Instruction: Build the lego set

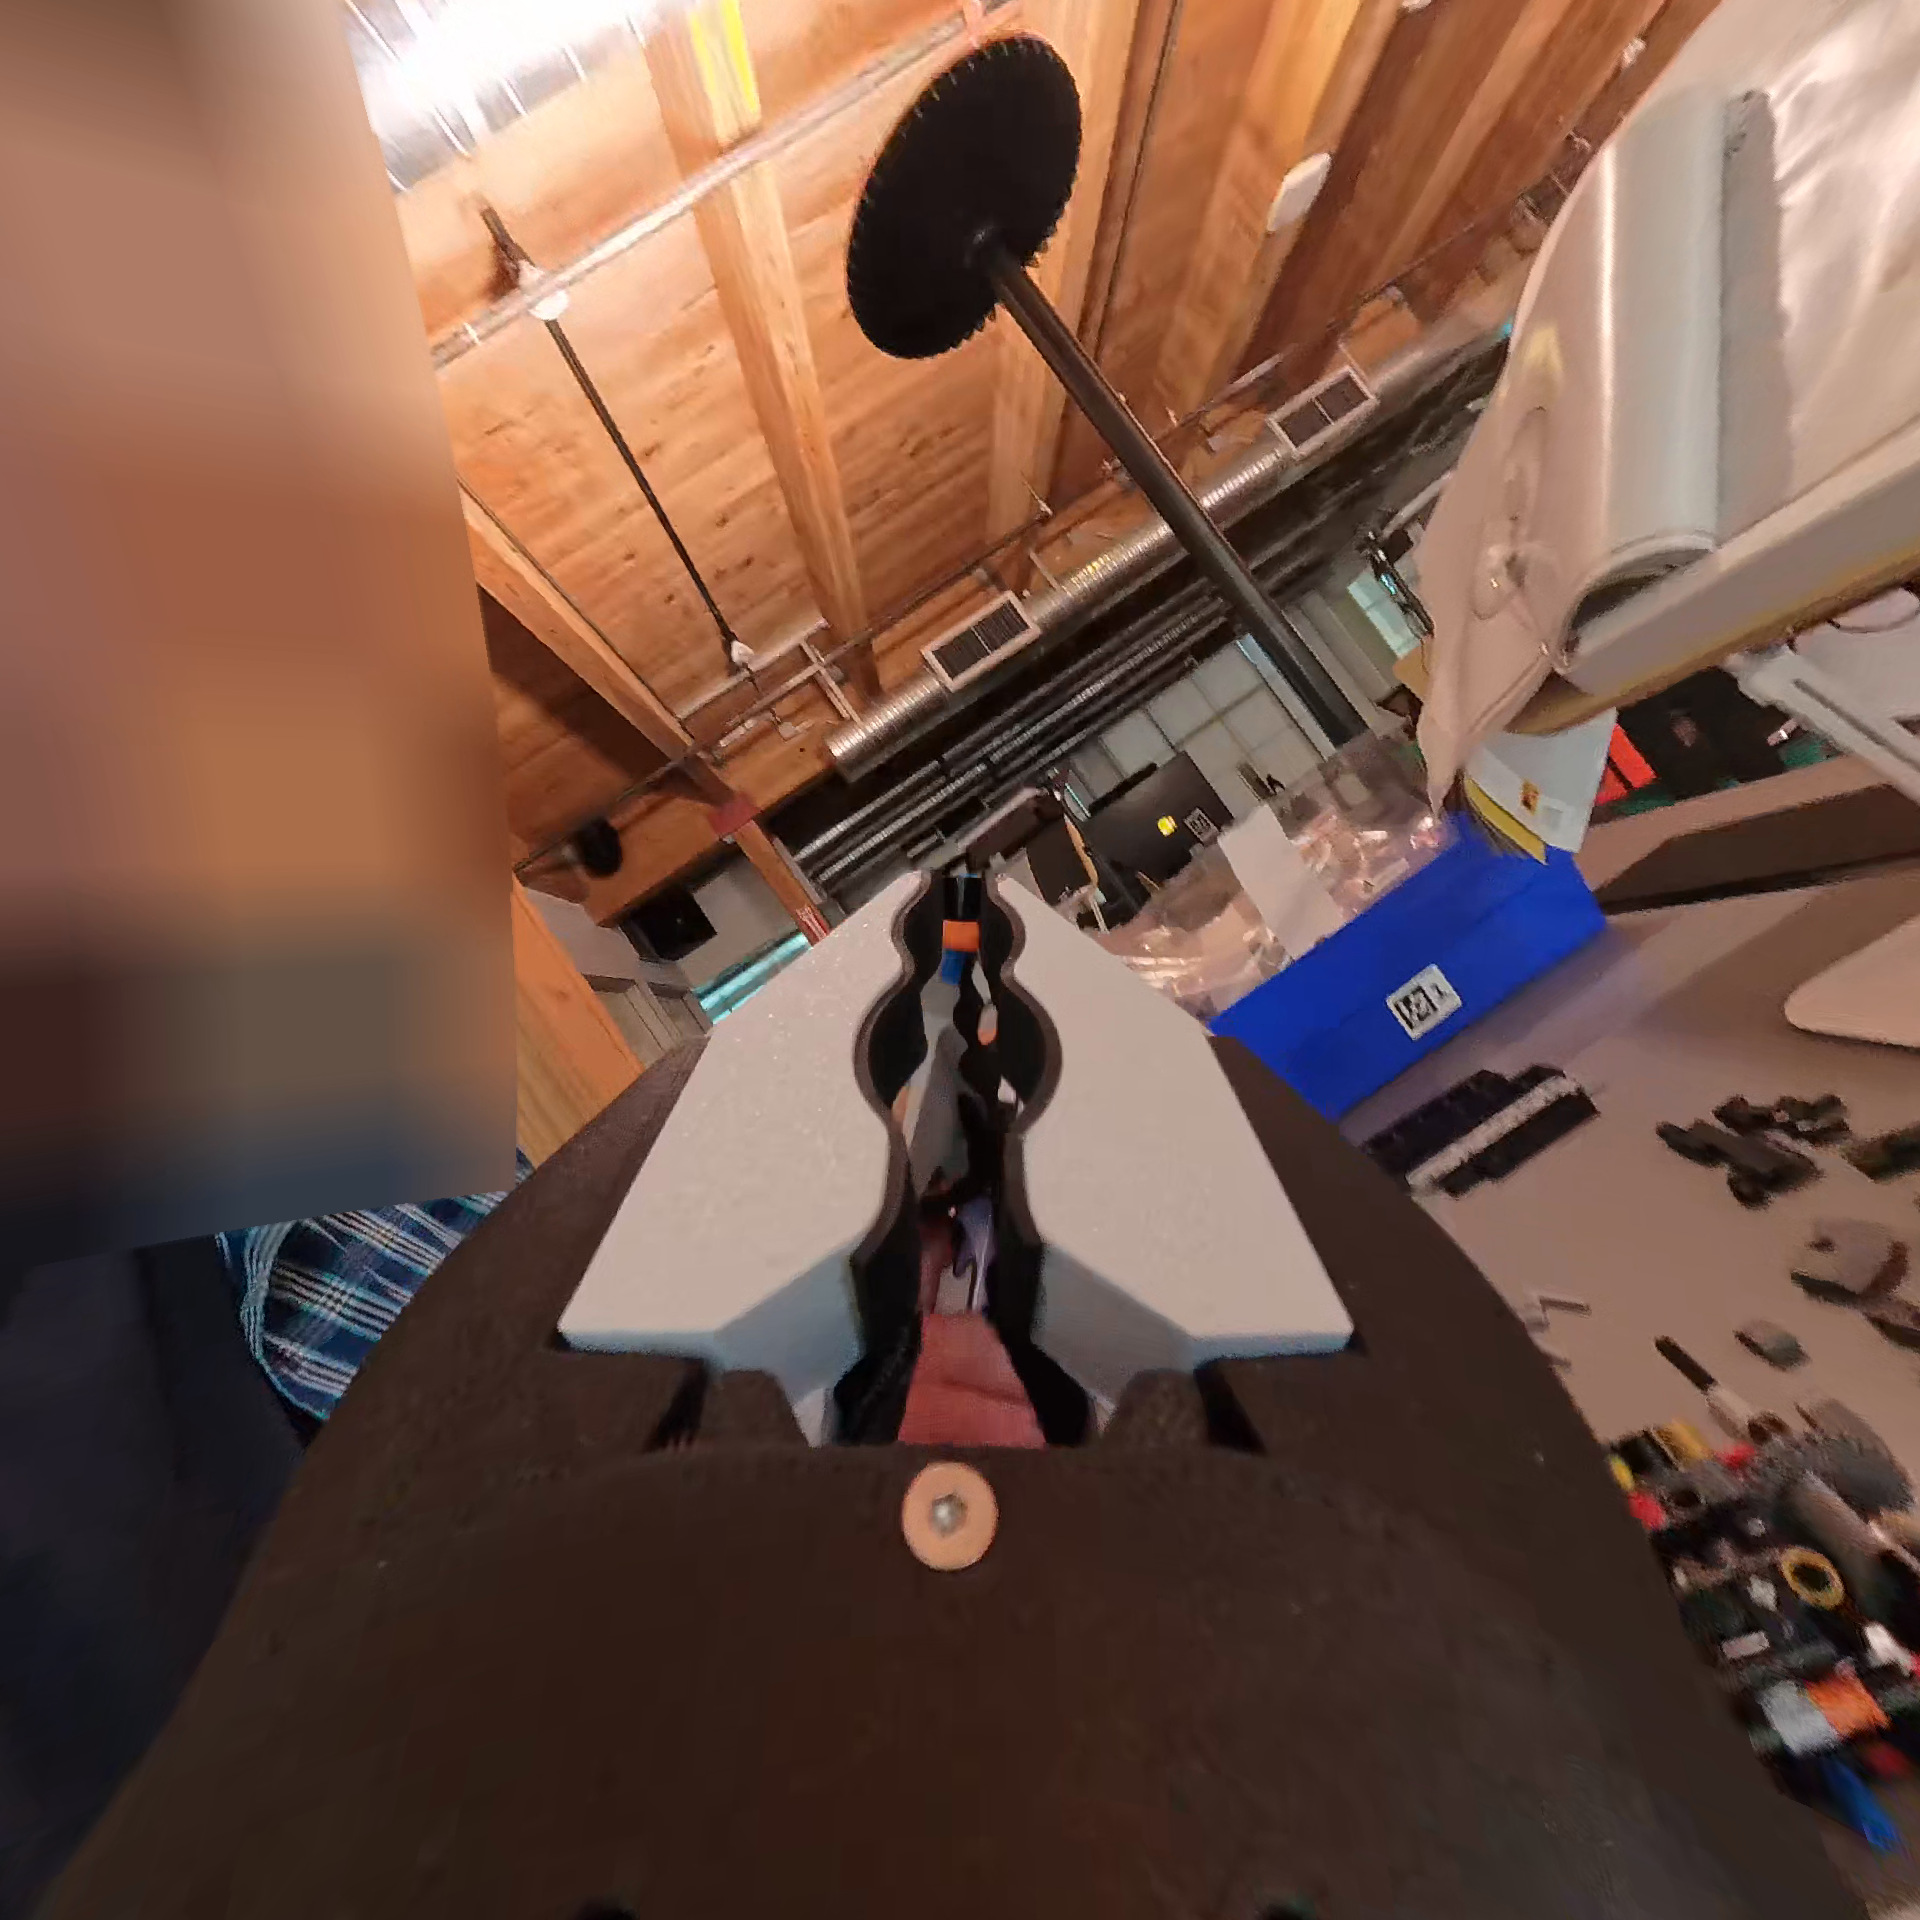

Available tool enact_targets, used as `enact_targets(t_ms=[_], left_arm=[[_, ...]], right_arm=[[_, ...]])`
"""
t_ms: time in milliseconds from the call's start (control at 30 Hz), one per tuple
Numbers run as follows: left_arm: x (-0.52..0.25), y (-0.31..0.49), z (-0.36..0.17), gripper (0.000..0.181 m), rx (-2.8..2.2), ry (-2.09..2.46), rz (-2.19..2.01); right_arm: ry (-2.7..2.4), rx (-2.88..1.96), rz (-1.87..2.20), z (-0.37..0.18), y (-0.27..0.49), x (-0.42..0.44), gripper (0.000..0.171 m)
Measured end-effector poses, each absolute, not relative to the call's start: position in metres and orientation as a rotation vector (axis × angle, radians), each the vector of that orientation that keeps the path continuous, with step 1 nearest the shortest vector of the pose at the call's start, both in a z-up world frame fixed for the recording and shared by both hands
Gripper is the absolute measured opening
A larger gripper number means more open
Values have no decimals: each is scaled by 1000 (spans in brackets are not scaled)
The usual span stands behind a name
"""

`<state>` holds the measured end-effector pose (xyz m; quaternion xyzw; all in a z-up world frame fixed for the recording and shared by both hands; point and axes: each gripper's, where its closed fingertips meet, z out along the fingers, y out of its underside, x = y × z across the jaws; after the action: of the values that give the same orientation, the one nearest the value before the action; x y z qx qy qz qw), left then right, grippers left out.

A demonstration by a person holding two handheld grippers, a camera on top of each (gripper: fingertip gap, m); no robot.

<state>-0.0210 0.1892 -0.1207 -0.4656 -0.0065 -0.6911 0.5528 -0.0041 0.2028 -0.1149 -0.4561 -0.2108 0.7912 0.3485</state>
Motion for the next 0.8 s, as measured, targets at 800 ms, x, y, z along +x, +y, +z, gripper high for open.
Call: enact_targets(t_ms=[800], left_arm=[[93, 184, -270, 6, -2194, 1277, -865]], right_arm=[[-1562, -1732, 594, -309, 191, 115, 4]])
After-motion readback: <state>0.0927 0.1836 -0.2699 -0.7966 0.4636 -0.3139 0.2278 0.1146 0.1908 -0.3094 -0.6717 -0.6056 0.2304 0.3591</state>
